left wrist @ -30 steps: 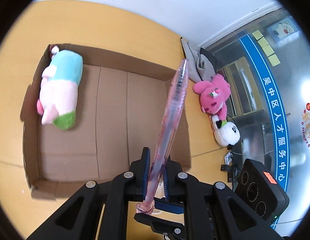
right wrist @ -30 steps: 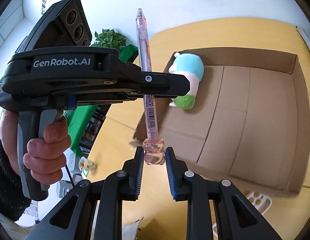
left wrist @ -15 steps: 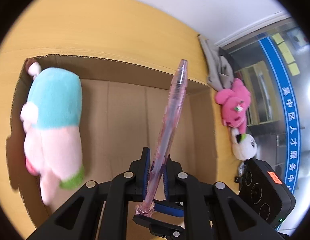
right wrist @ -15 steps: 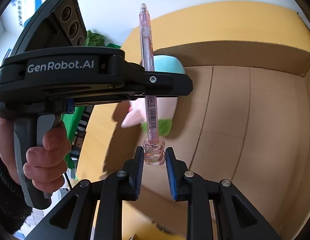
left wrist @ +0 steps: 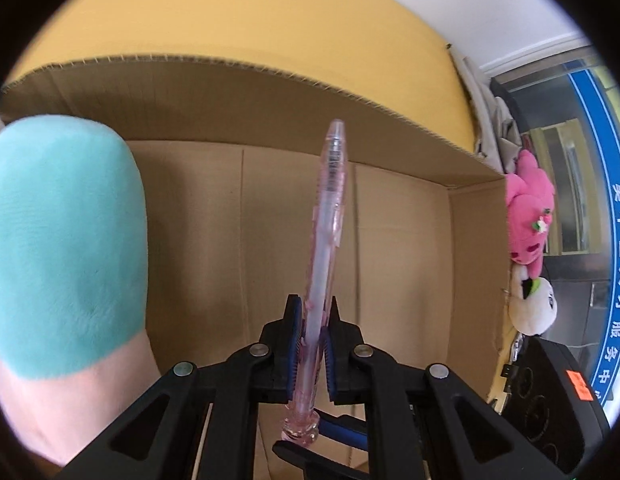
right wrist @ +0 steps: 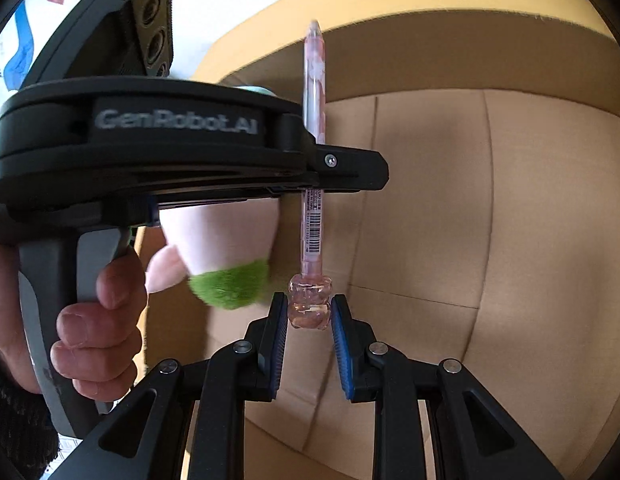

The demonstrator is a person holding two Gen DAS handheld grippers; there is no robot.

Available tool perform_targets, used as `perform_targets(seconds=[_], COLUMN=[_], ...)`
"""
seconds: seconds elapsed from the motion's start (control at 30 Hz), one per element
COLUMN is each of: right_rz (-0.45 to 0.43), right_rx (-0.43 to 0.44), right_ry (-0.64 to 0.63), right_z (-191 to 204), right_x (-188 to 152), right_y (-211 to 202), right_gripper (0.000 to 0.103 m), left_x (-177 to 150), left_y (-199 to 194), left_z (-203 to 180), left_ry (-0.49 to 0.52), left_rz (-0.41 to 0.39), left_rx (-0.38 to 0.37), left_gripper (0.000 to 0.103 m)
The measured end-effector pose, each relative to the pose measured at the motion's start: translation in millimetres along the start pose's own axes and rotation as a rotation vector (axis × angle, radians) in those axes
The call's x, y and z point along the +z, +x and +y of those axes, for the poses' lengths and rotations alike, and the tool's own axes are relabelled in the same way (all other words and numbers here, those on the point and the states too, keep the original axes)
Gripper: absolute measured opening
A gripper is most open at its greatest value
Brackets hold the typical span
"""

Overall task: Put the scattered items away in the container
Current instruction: 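Lift the pink pen with the right gripper and carry it into the box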

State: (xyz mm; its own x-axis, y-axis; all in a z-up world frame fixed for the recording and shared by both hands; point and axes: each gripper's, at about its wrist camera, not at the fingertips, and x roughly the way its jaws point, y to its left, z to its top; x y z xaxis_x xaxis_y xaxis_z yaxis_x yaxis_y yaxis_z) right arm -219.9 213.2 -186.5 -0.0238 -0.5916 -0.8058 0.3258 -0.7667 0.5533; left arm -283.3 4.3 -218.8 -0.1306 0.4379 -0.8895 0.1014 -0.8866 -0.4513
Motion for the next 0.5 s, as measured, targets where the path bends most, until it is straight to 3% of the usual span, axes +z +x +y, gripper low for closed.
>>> perform_targets(seconds=[0.5], right_rz=[0.026], right_rx=[-0.009], right_ry=[0.139], right_z=[-14], right_x=[-16], right_y=[21], right_gripper=[0.024], left_x=[11], left_y=[26], left_z=[3], left_ry=[-0.01], left_rz=[0.021], left_rx=[0.177], left_gripper=[0.011])
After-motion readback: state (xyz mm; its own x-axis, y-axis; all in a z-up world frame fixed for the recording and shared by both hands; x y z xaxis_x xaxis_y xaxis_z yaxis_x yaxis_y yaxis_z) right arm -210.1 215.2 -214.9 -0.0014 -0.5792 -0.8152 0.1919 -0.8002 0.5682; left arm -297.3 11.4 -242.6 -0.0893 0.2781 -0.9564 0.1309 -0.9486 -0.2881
